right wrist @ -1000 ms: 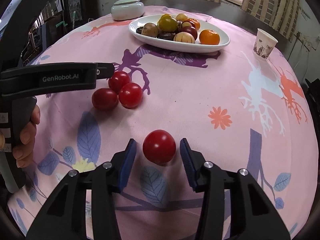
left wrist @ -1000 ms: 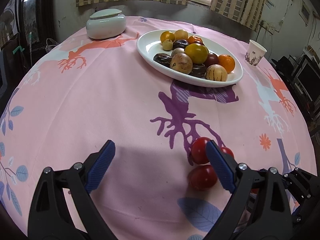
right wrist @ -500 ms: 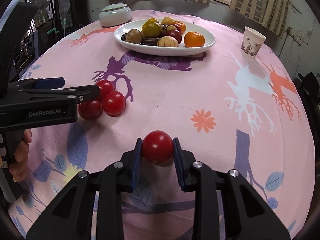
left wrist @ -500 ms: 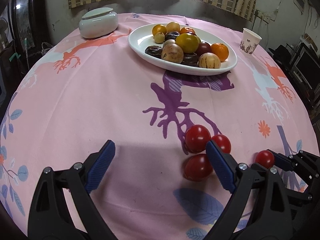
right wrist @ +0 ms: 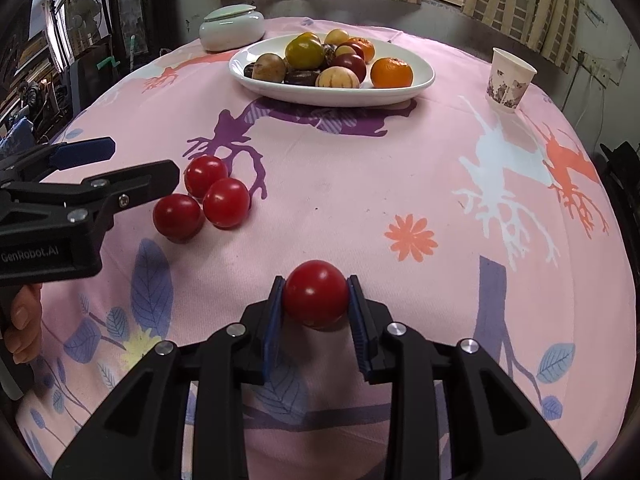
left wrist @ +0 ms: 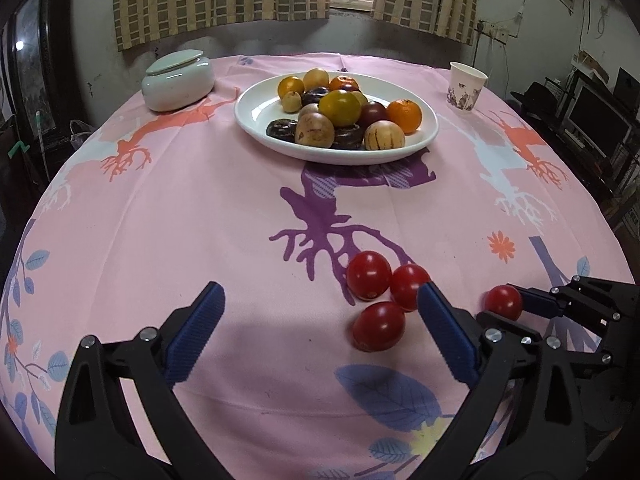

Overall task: Organize fruits
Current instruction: 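Grasp a cherry tomato with the right gripper while the left gripper grasps another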

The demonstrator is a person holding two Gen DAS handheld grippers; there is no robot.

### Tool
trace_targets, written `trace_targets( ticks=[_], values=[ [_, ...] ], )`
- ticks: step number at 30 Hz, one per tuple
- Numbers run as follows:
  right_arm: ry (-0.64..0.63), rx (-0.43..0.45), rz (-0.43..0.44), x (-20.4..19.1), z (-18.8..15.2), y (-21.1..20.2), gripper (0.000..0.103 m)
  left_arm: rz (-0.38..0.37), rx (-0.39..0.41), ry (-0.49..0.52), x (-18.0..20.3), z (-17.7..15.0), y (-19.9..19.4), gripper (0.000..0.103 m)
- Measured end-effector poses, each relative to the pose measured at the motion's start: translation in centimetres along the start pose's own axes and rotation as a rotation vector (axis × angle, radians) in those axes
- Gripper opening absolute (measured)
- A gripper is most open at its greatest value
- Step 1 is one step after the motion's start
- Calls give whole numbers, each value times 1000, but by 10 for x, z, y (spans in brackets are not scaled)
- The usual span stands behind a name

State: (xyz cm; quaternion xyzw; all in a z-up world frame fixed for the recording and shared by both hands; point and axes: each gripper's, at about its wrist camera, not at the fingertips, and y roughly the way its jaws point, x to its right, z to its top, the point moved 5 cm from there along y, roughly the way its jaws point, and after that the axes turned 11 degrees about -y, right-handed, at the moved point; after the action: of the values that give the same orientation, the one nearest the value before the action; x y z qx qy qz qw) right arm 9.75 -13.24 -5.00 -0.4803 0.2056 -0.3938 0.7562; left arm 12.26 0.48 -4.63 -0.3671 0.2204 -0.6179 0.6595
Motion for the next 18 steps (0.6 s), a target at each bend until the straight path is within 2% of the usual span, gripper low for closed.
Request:
trace_targets(
  ticks=[7, 16, 18],
  values=[
    [6, 4, 12, 0, -1, 0, 33, 5, -55, 42, 7, -12, 14, 99],
    [8, 5, 16, 0, -1, 0, 34, 14, -62, 85, 14, -19, 19, 98],
    [8, 5, 16, 0, -1, 0, 34, 36, -64, 84, 13, -20, 22, 96]
  ],
)
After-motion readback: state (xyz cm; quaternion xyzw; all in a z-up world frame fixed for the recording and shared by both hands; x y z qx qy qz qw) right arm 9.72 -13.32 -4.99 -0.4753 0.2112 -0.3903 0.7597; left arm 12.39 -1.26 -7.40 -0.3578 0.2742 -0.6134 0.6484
